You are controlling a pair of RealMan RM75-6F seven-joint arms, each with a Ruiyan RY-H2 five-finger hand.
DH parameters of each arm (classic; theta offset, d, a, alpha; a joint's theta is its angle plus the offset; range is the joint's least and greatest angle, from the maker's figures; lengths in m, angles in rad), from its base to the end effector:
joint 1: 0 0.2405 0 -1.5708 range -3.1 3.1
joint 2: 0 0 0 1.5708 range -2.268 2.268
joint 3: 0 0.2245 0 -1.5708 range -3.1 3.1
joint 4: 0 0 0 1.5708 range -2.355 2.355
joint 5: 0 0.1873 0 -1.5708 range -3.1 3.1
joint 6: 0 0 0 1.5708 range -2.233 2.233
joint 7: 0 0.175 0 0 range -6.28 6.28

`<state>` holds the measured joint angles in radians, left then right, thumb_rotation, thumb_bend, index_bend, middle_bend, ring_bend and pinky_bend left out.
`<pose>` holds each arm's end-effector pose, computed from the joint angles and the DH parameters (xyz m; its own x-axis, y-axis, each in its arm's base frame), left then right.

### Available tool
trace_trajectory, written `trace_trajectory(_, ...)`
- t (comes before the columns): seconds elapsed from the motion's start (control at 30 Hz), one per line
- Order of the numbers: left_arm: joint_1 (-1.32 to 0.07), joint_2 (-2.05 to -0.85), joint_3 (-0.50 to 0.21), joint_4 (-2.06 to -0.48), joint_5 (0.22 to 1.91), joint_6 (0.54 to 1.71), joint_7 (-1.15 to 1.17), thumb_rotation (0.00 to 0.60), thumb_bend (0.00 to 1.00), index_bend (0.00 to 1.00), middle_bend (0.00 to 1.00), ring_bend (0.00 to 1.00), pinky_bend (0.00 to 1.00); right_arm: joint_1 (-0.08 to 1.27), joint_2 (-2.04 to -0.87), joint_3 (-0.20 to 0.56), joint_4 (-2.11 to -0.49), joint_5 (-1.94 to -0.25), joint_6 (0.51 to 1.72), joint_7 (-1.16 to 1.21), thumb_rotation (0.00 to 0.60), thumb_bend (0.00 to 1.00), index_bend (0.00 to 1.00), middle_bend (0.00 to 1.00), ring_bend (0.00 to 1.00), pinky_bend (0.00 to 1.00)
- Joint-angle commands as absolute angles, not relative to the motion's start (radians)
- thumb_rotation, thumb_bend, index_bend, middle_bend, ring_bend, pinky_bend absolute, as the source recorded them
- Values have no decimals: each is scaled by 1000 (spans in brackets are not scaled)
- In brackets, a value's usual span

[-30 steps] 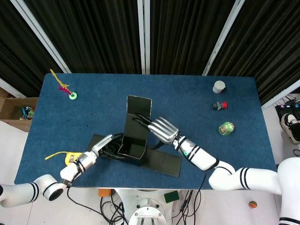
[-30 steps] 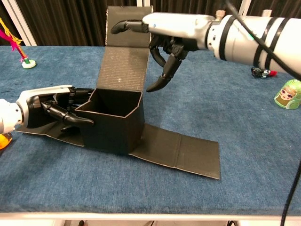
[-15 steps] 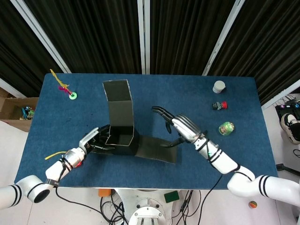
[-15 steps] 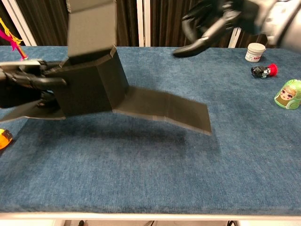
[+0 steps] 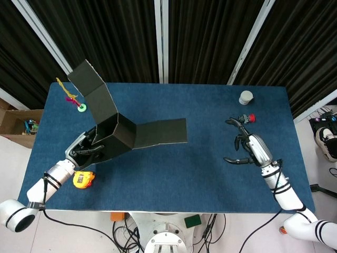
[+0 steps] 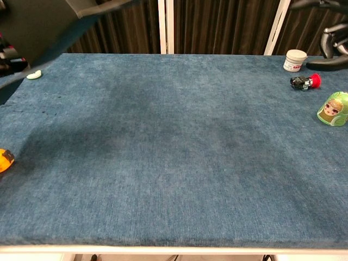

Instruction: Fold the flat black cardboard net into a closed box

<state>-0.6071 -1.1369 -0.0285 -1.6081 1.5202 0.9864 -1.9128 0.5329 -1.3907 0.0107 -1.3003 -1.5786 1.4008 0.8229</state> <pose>-0.1737 0.3079 0.0798 -0.9241 0.3699 0.0959 0.2542 0.4077 0.8770 -0.1815 -0.3099 0.0867 -0.2593 -0.2827 0.9235 -0.8568 -0.3739 -0.3551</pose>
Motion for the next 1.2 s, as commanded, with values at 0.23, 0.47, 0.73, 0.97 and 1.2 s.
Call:
trace_trajectory(0.23,-638,-1127,-45,-1638,1533,943,-1939,600,0,278,294,543,853,648,-1484,4,-1335,-1744,1318,781,600,71,89,219,668,1000)
trace_trajectory(0.47,-654,-1157,-48,-1634,1517,911,-1842,600,0,277,294,543,853,732,-1543,123,-1424,-1744,1297,517,600,75,92,195,670,1000)
trace_trajectory(0.73,-649,-1187,-28,-1630,1540,914,-1748,600,0,276,292,543,853,778,-1540,177,-1479,-1714,1257,376,600,75,92,195,677,1000)
trace_trajectory(0.97,-650,-1209,-19,-1622,1544,916,-1635,600,0,275,288,539,852,806,-1565,196,-1463,-1722,1251,241,600,72,94,211,685,1000)
trace_trajectory(1.2,-651,-1233,-23,-1615,1528,919,-1526,600,0,274,287,539,853,840,-1630,189,-1404,-1760,1254,94,600,22,177,279,715,1000)
